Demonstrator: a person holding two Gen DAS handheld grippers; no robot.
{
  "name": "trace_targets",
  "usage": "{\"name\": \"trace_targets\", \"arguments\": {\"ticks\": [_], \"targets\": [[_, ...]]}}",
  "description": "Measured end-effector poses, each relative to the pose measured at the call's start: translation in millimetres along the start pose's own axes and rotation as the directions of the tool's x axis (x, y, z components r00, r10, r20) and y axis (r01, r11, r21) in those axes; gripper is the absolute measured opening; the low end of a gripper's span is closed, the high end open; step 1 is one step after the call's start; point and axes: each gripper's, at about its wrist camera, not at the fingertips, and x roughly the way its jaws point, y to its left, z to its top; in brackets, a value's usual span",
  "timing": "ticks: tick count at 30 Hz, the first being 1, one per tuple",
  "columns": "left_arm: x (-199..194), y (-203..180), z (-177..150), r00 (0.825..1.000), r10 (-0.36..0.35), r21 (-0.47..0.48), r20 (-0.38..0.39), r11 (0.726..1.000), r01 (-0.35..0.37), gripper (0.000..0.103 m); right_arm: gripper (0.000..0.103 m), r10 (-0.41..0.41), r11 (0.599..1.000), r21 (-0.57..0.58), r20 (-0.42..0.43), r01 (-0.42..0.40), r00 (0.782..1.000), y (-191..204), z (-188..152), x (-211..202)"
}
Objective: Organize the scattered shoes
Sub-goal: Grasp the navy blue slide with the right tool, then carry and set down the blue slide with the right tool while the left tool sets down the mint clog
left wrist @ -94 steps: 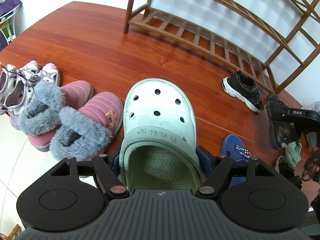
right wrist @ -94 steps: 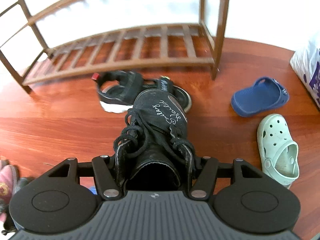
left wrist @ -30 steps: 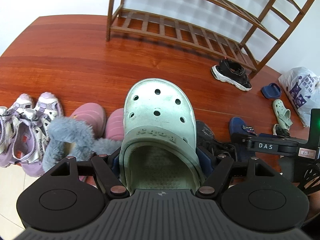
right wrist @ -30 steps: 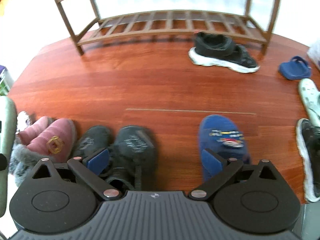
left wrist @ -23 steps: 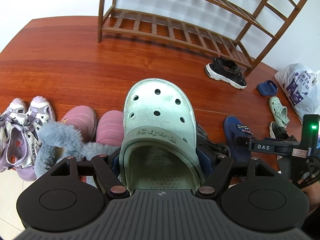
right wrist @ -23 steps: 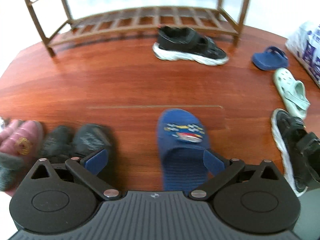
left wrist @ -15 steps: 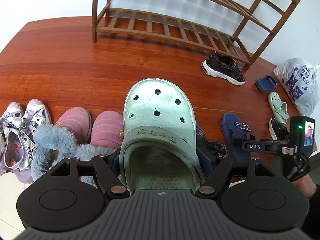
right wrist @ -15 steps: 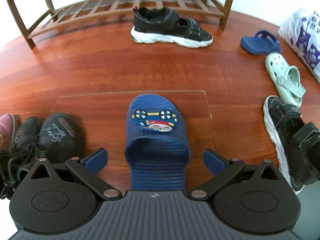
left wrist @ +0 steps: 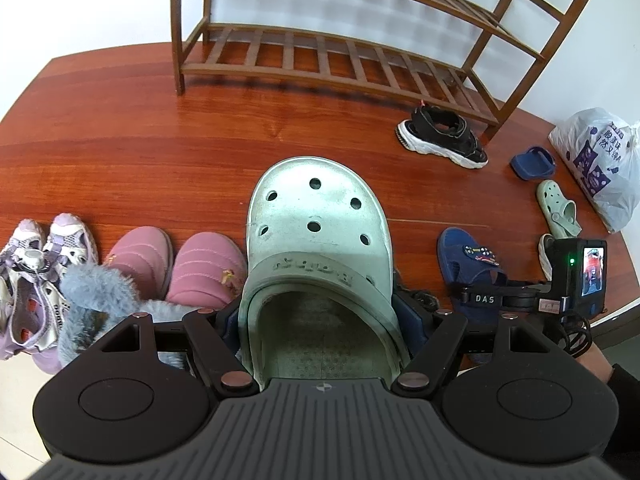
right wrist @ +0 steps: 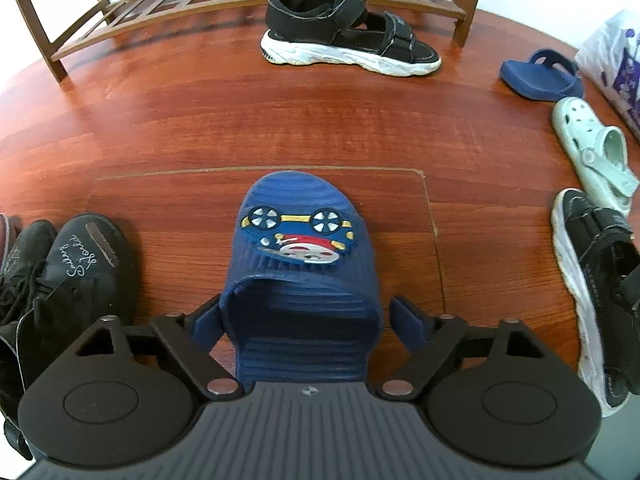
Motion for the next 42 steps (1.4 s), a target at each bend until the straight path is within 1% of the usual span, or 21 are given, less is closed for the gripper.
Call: {"name": "trace_targets", "arguments": {"ticks": [5, 8, 15, 22, 25, 27, 35, 40, 42], "targets": [[8.6, -20.1, 1.3, 1.0, -0.002, -0.001, -0.009, 1.0, 0.002, 0.074, 0.08, 0.035, 0.999, -0.002, 0.004, -0.035, 0.999, -10.3, -1.5, -2.8], [11.5, -31.3, 1.8, 1.0, -0.003, 0.004, -0.01, 1.0, 0.003, 0.074, 0.08, 0.048, 0.999, 0.004, 0.012, -0.048, 0.999, -25.0, -0.1, -15.9], [24.9, -71.1, -0.3, 0.999, -0.024, 0.02, -0.027, 0.999, 0.024, 0.074, 0.08, 0.078, 0.997, 0.017, 0.032, -0.078, 0.996, -59.5, 3.4, -46.9], [41.1, -112.0, -2.1, 0.997, -0.06, 0.033, -0.047, 0.998, 0.061, 0.074, 0.08, 0.064, 0.997, 0.041, 0.082, -0.068, 0.995, -104.7, 11.8, -94.6], [53.0, -136.0, -1.8, 0.996, -0.077, 0.034, -0.051, 0.996, 0.079, 0.074, 0.08, 0.058, 0.997, 0.049, 0.1, -0.063, 0.993, -123.7, 12.9, -109.3], [59.6, -148.3, -2.0, 0.995, -0.083, 0.031, -0.052, 0.996, 0.085, 0.074, 0.08, 0.05, 0.997, 0.053, 0.111, -0.057, 0.993, -144.9, 14.1, -123.2], [98.0, -207.0, -5.3, 0.995, -0.083, 0.022, -0.056, 0.996, 0.084, 0.074, 0.08, -0.01, 0.997, 0.077, 0.109, 0.002, 0.994, -214.6, 12.9, -136.0], [122.6, -231.7, -8.6, 0.995, -0.08, 0.002, -0.063, 0.997, 0.08, 0.074, 0.08, -0.048, 0.995, 0.091, 0.107, 0.038, 0.993, -258.2, 12.2, -144.0], [137.7, -242.6, -12.1, 0.995, -0.067, -0.002, -0.07, 0.998, 0.067, 0.074, 0.08, -0.06, 0.994, 0.102, 0.102, 0.049, 0.993, -273.8, 10.3, -141.8]]}}
